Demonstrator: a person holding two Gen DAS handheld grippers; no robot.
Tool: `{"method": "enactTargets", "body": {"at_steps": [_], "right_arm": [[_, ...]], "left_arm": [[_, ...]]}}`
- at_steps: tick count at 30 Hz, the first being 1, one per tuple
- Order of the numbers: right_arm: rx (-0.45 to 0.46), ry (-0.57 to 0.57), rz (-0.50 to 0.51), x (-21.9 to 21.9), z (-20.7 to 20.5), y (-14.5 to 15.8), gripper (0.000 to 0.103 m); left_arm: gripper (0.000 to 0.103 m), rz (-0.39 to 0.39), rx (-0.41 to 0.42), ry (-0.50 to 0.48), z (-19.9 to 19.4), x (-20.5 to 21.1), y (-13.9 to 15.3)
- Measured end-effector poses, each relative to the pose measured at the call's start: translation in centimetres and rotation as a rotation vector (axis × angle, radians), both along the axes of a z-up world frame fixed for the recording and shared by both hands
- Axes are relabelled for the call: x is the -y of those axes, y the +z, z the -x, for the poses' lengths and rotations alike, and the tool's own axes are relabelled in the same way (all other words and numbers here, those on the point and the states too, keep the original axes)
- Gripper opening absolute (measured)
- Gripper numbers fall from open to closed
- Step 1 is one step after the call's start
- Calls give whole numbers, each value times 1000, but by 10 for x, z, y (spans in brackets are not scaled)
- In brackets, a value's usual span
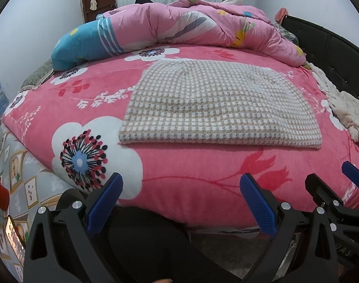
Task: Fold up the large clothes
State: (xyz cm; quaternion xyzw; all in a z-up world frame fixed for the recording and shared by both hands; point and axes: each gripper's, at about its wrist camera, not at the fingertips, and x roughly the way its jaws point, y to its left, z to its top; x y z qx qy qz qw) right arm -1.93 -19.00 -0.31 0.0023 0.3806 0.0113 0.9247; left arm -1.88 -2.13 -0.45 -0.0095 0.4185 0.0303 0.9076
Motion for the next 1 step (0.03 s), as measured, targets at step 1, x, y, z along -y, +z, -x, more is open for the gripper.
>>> {"method": "enactTargets", "body": {"at_steps": [1], "right_arm": [[0, 0, 0, 0, 0, 0, 95]], "left_arm": [[98, 2, 0, 1, 0, -1, 0]]}}
